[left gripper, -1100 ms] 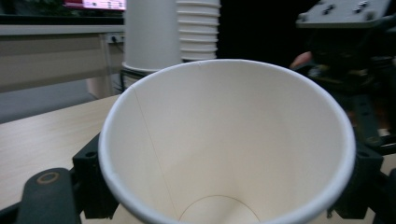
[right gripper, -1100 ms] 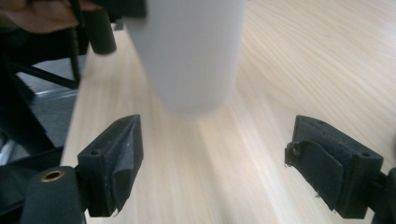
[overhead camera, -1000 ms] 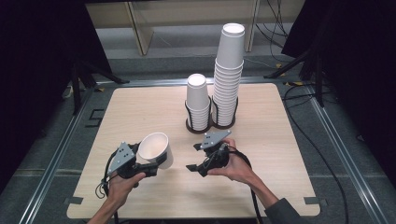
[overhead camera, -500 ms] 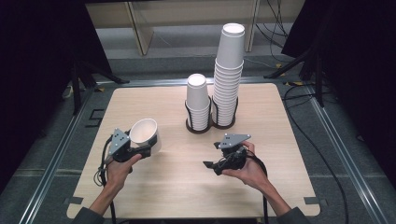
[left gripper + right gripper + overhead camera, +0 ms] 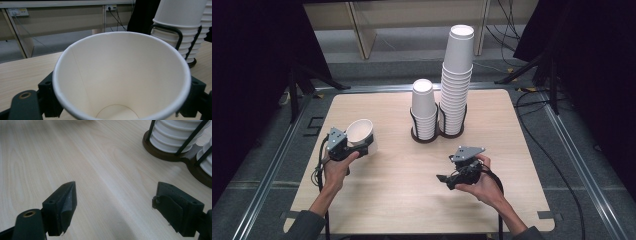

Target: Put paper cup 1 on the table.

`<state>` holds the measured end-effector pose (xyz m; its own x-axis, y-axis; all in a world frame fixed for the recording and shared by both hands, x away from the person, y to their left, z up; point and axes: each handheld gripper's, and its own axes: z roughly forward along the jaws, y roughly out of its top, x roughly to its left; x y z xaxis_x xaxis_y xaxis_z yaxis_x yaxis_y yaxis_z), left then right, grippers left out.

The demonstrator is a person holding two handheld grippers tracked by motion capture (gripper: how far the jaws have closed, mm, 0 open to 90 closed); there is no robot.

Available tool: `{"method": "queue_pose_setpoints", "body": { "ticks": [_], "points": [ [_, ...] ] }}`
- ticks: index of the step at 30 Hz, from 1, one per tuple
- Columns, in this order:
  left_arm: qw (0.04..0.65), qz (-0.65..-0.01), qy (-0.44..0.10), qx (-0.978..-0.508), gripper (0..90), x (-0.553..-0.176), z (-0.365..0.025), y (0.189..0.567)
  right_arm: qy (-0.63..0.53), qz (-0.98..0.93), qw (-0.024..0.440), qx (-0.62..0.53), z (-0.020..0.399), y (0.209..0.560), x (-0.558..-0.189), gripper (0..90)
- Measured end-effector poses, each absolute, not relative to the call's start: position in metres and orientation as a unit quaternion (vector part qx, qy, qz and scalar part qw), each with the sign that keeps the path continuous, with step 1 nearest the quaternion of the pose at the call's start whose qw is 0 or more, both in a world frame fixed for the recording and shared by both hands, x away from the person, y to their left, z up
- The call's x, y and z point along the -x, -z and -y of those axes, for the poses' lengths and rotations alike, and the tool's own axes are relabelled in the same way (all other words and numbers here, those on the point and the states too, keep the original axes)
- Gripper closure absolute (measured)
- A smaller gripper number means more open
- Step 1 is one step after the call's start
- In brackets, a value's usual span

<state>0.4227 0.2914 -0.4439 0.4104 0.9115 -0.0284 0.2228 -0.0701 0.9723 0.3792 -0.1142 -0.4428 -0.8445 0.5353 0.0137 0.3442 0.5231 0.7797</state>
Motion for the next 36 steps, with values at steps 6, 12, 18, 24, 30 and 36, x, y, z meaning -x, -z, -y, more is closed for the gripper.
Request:
{"method": "queue_pose_setpoints", "body": {
  "ticks": [6, 12, 18, 24, 30, 36],
  "points": [
    [0.515, -0.440, -0.334, -0.655, 15.7, -0.436, -0.294, 0.451, -0.413, -0.867, 0.113, -0.256, 0.114, 0.444, -0.378, 18.9],
    [0.508, -0.449, -0.343, -0.650, 15.5, -0.452, -0.294, 0.455, -0.410, -0.870, 0.111, -0.252, 0.114, 0.446, -0.378, 19.2],
    [0.501, -0.452, -0.354, -0.647, 15.2, -0.466, -0.293, 0.459, -0.409, -0.871, 0.116, -0.246, 0.115, 0.446, -0.379, 19.3],
    [0.499, -0.454, -0.358, -0.645, 14.9, -0.478, -0.290, 0.462, -0.410, -0.871, 0.111, -0.249, 0.115, 0.447, -0.378, 19.4],
    [0.490, -0.457, -0.355, -0.652, 14.5, -0.486, -0.286, 0.469, -0.409, -0.872, 0.107, -0.247, 0.115, 0.448, -0.378, 19.6],
    [0.486, -0.449, -0.355, -0.660, 13.4, -0.489, -0.284, 0.476, -0.409, -0.873, 0.107, -0.243, 0.115, 0.448, -0.378, 19.7]
  ]
}}
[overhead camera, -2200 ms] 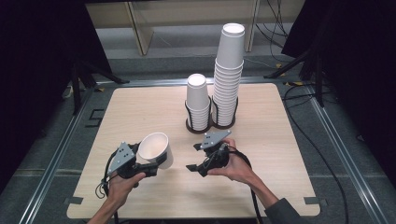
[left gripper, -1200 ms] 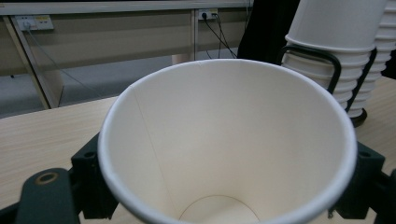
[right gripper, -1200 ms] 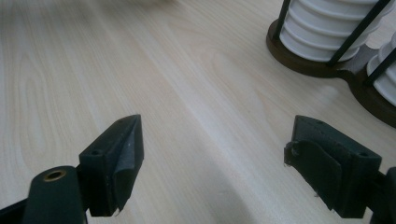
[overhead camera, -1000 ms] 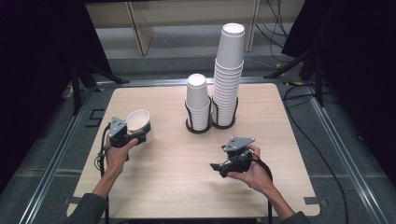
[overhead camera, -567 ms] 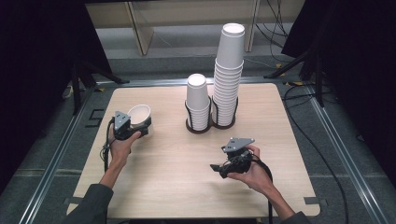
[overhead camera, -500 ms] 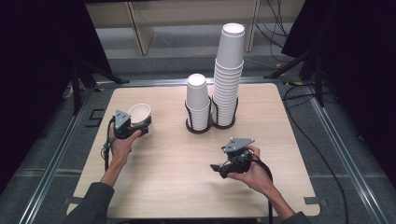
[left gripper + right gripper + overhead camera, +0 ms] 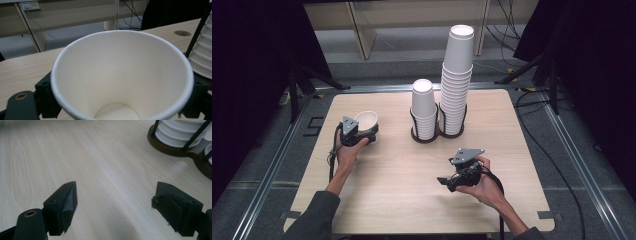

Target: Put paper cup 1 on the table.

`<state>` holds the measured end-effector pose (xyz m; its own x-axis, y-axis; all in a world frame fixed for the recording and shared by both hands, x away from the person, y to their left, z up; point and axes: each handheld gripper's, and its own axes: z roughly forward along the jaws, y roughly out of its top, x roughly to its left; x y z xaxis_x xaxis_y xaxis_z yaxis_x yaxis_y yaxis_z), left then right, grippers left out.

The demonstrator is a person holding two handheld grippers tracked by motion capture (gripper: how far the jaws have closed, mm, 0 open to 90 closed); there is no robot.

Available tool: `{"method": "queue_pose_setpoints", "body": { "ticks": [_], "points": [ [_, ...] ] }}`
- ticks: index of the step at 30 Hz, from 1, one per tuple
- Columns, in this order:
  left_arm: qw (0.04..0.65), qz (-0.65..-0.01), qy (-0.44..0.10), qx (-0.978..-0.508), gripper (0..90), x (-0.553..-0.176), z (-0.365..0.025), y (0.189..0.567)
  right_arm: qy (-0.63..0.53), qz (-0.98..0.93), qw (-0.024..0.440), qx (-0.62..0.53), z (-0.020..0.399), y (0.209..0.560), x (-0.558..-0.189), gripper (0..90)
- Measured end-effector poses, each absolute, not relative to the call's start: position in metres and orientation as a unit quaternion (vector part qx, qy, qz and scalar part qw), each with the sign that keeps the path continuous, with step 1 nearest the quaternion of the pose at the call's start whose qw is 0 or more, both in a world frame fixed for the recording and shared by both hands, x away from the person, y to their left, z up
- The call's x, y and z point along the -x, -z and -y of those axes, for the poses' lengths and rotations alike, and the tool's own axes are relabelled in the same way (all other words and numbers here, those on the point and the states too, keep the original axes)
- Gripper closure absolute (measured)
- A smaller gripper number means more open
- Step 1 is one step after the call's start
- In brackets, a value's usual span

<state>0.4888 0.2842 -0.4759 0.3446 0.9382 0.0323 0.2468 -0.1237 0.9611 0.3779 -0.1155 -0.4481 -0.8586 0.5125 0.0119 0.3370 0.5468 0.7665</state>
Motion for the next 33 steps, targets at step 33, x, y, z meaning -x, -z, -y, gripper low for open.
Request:
{"method": "queue_pose_setpoints", "body": {
  "ticks": [33],
  "points": [
    [0.459, -0.461, -0.299, -0.698, 14.3, -0.439, -0.303, 0.478, -0.417, -0.865, 0.107, -0.258, 0.125, 0.446, -0.377, 19.5]
  ]
}}
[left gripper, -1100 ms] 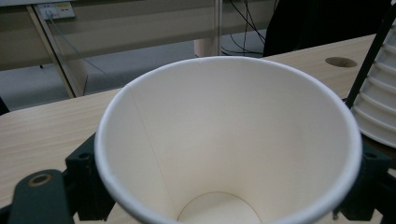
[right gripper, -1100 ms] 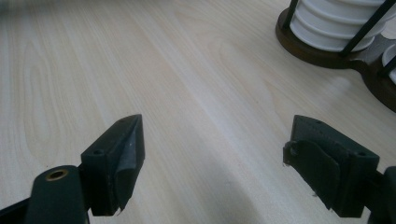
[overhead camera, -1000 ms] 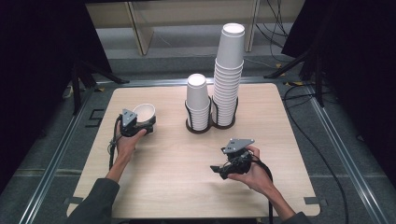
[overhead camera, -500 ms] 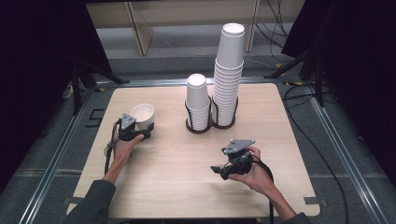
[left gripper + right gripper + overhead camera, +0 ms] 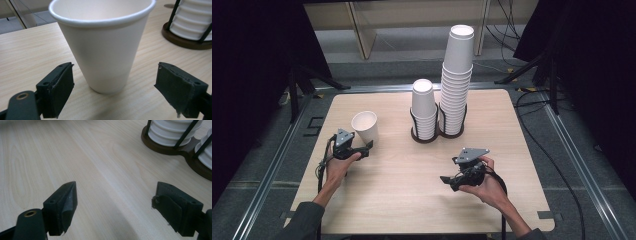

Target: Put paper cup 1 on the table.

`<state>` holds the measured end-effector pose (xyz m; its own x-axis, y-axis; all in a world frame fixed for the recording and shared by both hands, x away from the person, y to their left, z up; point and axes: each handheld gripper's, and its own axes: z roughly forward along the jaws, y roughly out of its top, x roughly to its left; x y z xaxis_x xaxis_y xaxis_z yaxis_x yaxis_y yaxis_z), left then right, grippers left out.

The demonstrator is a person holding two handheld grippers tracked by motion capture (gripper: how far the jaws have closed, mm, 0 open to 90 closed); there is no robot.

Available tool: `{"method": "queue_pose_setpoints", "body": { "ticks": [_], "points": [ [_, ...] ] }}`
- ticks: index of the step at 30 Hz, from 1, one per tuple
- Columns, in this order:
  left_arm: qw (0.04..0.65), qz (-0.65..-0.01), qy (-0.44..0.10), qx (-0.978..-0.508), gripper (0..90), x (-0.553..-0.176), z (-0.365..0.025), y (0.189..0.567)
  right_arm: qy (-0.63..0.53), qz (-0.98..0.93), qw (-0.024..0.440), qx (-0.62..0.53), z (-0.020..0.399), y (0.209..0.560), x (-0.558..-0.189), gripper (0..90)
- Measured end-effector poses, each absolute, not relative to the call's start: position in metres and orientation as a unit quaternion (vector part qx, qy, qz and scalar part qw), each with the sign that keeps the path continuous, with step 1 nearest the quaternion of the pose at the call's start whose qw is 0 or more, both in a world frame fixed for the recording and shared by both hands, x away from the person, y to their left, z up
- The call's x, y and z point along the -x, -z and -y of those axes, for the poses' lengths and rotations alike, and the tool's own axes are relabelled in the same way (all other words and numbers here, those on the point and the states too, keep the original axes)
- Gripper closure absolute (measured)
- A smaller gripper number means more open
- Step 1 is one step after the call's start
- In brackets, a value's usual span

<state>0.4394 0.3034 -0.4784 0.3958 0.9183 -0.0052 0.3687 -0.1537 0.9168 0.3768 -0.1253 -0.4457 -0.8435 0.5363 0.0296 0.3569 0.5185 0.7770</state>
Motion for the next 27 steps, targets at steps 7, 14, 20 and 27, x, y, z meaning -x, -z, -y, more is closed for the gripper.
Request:
{"method": "queue_pose_setpoints", "body": {
  "ticks": [7, 14, 20, 27],
  "points": [
    [0.477, -0.452, -0.297, -0.693, 14.3, -0.418, -0.299, 0.464, -0.421, -0.862, 0.110, -0.261, 0.127, 0.445, -0.376, 19.5],
    [0.496, -0.447, -0.294, -0.684, 14.3, -0.404, -0.290, 0.456, -0.423, -0.859, 0.112, -0.266, 0.130, 0.444, -0.377, 19.5],
    [0.506, -0.449, -0.283, -0.679, 14.2, -0.396, -0.287, 0.455, -0.424, -0.856, 0.118, -0.270, 0.133, 0.443, -0.377, 19.5],
    [0.523, -0.448, -0.277, -0.670, 14.3, -0.384, -0.287, 0.450, -0.432, -0.849, 0.117, -0.280, 0.137, 0.442, -0.379, 19.6]
  ]
}}
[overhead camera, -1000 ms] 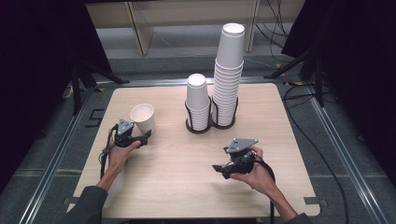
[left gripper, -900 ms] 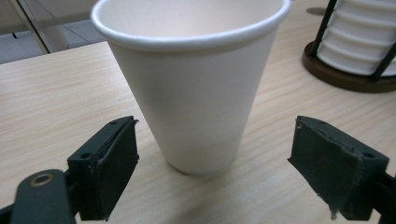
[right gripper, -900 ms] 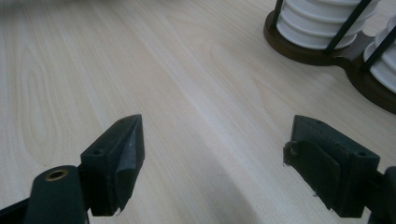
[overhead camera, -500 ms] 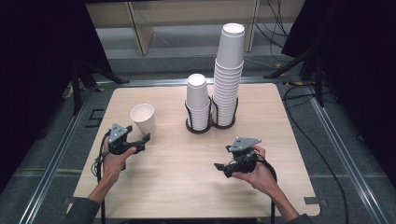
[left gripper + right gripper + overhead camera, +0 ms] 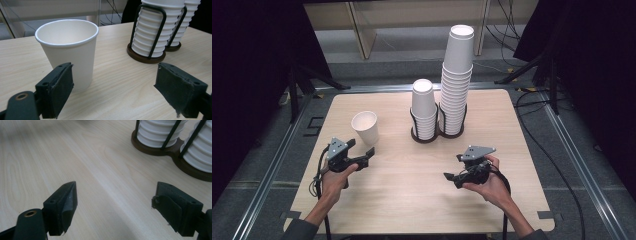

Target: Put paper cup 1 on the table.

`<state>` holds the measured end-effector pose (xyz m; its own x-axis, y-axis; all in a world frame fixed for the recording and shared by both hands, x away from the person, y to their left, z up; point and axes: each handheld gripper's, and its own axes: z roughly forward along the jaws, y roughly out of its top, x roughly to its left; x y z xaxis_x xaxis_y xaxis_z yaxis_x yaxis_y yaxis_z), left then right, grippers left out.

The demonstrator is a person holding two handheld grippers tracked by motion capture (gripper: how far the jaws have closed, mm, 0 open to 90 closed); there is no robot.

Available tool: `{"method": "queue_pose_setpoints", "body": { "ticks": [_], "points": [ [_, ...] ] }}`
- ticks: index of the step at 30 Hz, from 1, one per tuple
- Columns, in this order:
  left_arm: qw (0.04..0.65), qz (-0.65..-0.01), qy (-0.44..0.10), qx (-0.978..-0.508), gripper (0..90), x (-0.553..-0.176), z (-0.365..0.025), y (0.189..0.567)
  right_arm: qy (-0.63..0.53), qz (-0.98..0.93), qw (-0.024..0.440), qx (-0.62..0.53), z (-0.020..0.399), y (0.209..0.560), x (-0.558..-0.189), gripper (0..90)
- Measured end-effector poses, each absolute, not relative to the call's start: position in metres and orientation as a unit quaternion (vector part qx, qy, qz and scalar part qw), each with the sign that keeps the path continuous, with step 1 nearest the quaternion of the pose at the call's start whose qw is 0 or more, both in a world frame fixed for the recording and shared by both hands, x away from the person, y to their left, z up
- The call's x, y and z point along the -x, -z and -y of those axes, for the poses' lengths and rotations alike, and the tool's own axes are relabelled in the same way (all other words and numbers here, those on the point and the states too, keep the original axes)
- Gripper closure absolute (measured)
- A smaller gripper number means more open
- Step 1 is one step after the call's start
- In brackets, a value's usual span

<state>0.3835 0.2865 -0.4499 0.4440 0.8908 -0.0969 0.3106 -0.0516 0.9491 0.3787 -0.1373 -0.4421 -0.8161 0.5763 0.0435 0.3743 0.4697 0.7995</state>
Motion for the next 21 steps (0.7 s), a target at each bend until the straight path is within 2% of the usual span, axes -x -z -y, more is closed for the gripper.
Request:
{"method": "queue_pose_setpoints", "body": {
  "ticks": [21],
  "points": [
    [0.539, -0.406, -0.259, -0.692, 14.3, -0.341, -0.263, 0.452, -0.450, -0.821, 0.134, -0.325, 0.156, 0.443, -0.387, 19.1]
  ]
}}
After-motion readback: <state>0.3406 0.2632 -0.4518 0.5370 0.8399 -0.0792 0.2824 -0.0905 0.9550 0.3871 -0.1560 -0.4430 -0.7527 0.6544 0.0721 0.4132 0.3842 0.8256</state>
